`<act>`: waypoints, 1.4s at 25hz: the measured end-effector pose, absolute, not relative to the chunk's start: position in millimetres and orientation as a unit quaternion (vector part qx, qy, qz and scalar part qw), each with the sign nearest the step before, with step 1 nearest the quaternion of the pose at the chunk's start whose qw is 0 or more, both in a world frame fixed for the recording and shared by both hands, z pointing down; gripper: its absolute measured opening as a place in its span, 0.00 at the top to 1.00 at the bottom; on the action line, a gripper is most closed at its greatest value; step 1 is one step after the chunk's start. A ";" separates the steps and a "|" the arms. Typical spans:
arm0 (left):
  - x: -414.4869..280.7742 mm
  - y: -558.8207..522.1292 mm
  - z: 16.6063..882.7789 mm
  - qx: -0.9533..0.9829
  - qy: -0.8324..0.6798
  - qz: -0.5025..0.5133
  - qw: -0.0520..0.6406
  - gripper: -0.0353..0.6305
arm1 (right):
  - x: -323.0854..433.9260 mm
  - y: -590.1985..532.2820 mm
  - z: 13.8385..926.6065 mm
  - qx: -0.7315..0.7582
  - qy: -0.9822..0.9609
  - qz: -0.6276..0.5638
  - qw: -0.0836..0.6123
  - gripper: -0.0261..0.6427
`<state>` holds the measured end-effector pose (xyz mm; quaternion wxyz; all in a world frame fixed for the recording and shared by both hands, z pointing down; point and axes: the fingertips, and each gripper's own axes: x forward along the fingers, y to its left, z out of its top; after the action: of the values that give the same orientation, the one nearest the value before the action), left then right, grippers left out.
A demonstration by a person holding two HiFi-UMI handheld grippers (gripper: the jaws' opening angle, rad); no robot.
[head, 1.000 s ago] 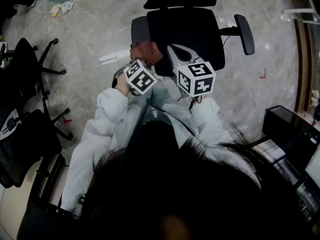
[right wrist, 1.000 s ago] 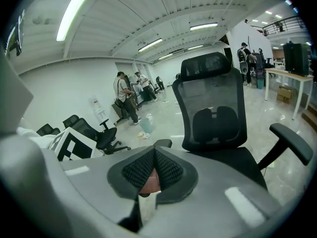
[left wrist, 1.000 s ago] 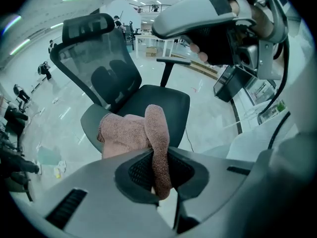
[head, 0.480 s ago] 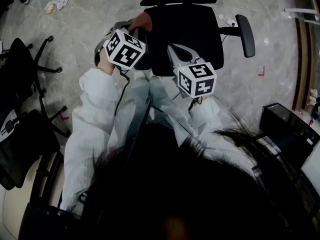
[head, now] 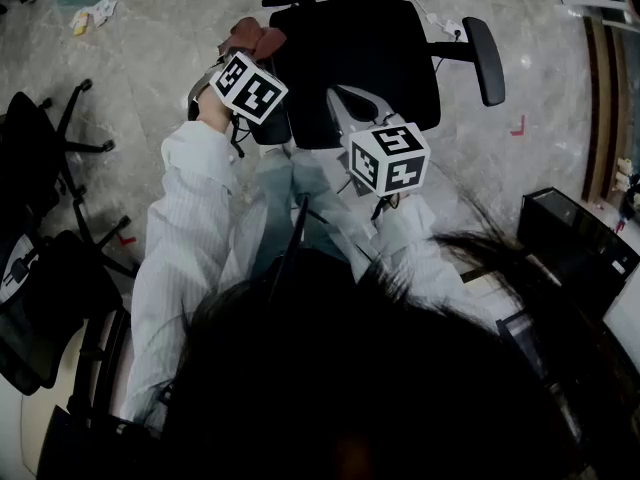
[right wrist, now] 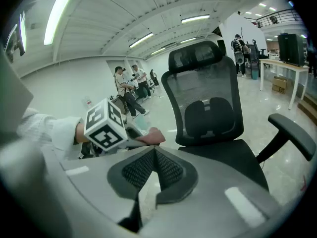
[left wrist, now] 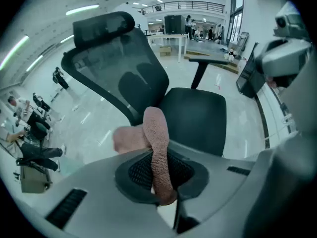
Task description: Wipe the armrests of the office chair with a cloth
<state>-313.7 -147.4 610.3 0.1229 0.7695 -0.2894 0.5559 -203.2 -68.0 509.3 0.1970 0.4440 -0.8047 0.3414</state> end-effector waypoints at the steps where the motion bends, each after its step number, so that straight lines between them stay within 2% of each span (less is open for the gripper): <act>1: -310.2 -134.5 617.9 0.769 -0.279 0.561 0.125 0.90 | -202.5 -67.1 509.5 0.444 -0.804 0.342 0.197 0.96; 4: -303.8 -106.2 620.4 0.773 -0.270 0.562 0.115 0.90 | -201.1 -62.2 507.9 0.444 -0.805 0.343 0.194 0.96; 8: -294.2 -62.5 610.4 0.783 -0.247 0.546 0.163 0.90 | -200.0 -53.1 502.5 0.446 -0.806 0.342 0.188 0.96; 27: -273.5 83.5 582.0 0.794 -0.195 0.513 0.263 0.90 | -208.6 6.0 458.7 0.440 -0.824 0.314 0.172 0.96; 31: -278.7 62.2 557.2 0.811 -0.253 0.466 0.250 0.90 | -212.1 4.6 445.9 0.442 -0.829 0.303 0.161 0.96; 35: -289.2 20.1 492.1 0.837 -0.362 0.352 0.212 0.90 | -212.0 -3.3 416.3 0.453 -0.837 0.274 0.136 0.96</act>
<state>-289.2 20.1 492.1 0.2120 0.8365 -0.3622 0.3522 -212.0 -3.3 416.3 0.1362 0.4530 -0.8373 0.2740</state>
